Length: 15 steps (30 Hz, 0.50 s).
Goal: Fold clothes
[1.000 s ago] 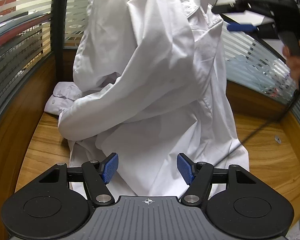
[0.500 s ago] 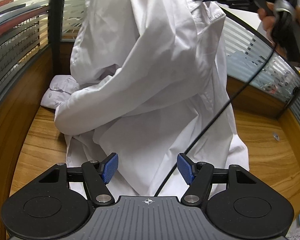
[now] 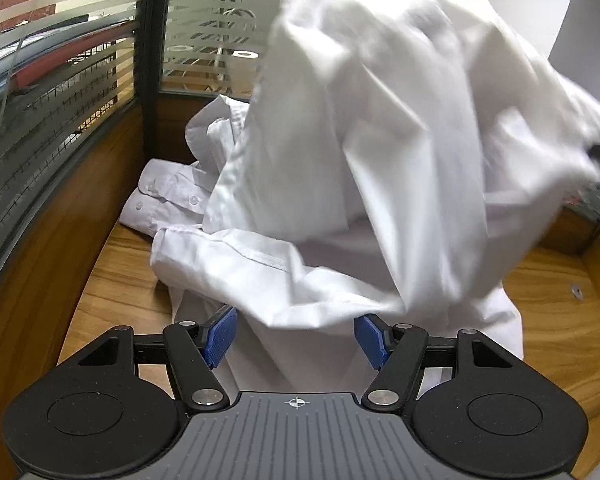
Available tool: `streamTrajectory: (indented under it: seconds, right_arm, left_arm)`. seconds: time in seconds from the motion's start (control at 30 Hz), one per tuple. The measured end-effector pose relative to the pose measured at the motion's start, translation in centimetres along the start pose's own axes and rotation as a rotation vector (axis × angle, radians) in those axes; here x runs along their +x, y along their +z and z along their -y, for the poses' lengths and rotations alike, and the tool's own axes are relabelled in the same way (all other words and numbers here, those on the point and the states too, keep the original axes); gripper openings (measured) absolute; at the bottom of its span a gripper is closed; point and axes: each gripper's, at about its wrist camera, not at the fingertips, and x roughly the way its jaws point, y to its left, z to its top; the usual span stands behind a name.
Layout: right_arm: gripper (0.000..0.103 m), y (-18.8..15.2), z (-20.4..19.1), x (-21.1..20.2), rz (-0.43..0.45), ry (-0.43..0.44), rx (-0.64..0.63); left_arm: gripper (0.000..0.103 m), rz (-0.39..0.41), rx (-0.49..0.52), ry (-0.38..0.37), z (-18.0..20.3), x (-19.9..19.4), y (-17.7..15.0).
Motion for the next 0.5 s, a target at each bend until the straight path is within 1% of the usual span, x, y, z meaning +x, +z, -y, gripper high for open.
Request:
streamTrajectory:
  seconds: [0.1, 0.23, 0.37, 0.5]
  right_arm:
    - [0.001, -3.8, 2.1, -1.5, -0.067, -0.065, 0.063]
    - [0.001, -8.9, 5.0, -2.9, -0.163, -0.157, 0.152]
    - [0.001, -14.4, 8.0, -3.0, -0.269, -0.28, 0.221]
    - [0.001, -15.6, 8.6, -3.1, -0.288, -0.336, 0.226]
  left_arm:
    - [0.068, -0.015, 0.008, 0.004, 0.3, 0.1, -0.3]
    - [0.068, -0.025, 0.024, -0.012, 0.8, 0.2, -0.6]
    - [0.068, -0.021, 0.035, -0.018, 1.3, 0.3, -0.5]
    - [0.068, -0.023, 0.031, -0.017, 1.3, 0.8, -0.1]
